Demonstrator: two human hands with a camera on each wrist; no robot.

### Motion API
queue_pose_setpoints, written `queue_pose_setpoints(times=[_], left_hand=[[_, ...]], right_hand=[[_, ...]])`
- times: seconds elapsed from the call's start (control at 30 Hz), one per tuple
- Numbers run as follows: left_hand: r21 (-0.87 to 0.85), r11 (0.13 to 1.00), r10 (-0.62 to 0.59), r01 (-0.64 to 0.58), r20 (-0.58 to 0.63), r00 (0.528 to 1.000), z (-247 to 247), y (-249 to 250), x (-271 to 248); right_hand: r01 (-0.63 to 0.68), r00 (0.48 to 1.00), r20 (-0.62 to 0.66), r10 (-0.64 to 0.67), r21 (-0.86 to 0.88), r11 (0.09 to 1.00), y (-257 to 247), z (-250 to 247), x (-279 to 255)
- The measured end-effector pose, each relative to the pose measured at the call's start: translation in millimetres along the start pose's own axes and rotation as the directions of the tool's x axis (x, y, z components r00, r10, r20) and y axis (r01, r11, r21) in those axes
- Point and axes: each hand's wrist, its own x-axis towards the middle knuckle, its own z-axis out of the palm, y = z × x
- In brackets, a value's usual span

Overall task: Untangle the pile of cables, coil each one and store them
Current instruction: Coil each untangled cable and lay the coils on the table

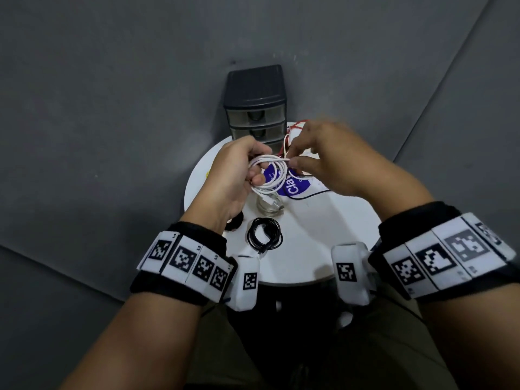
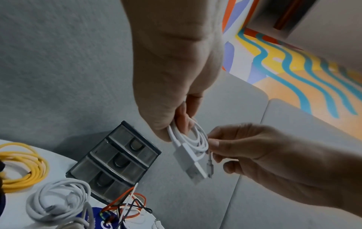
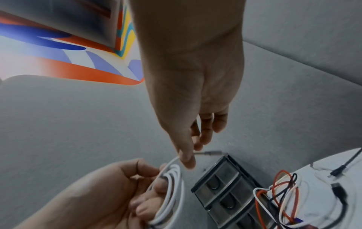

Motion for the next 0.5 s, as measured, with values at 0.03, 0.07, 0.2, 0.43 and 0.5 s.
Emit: queue_pose_setpoints(times=[0.03, 0.07, 0.2, 0.43, 0.5], left_hand=[[0.01, 1.0, 0.003, -0.003, 0.005, 1.0, 2, 1, -2], [0.019, 1.0, 0.01, -0.011, 0.014, 1.0, 5, 2, -3], [-0.003, 0.998, 0.067, -0.067, 0.082, 0.994, 13, 5, -11], [-0.031, 0.996, 0.086, -0.082, 0.176, 0.981, 16, 12, -16], [-0.032, 0.996, 0.09, -0.086, 0.161, 0.983, 17, 13, -18]], right_hand=[[0.003, 0.999, -0.043, -0.005, -0.037, 0.999, 0, 1, 1], [0.0, 0.996, -0.088, -0.005, -0.059, 0.998, 1, 0, 1], [-0.025, 0.976, -0.214, 0.04, 0.07, 0.997, 2, 3, 2], [-0.054, 0.958, -0.157, 0.241, 0.724, 0.688, -4, 7, -2], [-0.109, 0.953, -0.072, 0.295, 0.824, 0.556, -4, 8, -3]])
